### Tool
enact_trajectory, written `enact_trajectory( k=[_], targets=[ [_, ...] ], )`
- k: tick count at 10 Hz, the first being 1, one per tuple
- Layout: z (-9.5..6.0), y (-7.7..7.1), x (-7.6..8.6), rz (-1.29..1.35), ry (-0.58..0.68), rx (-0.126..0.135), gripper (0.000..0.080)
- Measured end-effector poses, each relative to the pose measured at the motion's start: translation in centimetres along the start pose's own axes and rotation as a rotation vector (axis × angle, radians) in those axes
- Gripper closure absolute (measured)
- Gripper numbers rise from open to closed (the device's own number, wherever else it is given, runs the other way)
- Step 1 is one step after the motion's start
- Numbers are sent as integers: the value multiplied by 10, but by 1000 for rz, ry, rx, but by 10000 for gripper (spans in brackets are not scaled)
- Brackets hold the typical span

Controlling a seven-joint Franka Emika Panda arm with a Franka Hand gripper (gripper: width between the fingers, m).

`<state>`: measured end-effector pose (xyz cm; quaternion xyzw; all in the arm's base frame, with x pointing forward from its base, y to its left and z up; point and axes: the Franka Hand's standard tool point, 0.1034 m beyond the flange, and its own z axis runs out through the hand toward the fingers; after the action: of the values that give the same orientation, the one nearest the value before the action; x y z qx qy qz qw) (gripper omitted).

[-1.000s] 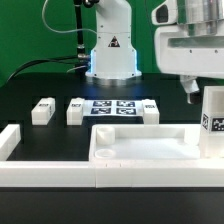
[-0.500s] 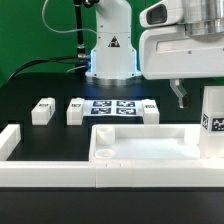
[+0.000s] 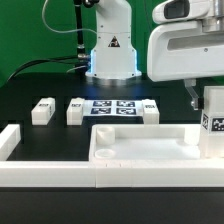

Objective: Assemble desk

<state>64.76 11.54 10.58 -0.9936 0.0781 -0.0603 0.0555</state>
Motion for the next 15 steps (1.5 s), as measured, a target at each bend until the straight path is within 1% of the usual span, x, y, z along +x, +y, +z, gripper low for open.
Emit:
enact_trajectory(
  k=[1,2,3,6,8,10,12,13,14,15],
  targets=[
    [0,2,1,37,1,-3,472],
    [0,6,2,120,3,-7,472],
    [0,7,2,169,3,-8,492],
    [-1,22,5,389,11,-32,491],
    [-2,31,5,489,16,-44,491],
    [-3,34,6,505,24,-62,488],
    [-3,35,6,502,24,-62,488],
    [-5,33,8,504,27,-57,382],
    [-21,29,13,502,32,-40,382],
    [-41,26,15,487,27,-29,219]
  ],
)
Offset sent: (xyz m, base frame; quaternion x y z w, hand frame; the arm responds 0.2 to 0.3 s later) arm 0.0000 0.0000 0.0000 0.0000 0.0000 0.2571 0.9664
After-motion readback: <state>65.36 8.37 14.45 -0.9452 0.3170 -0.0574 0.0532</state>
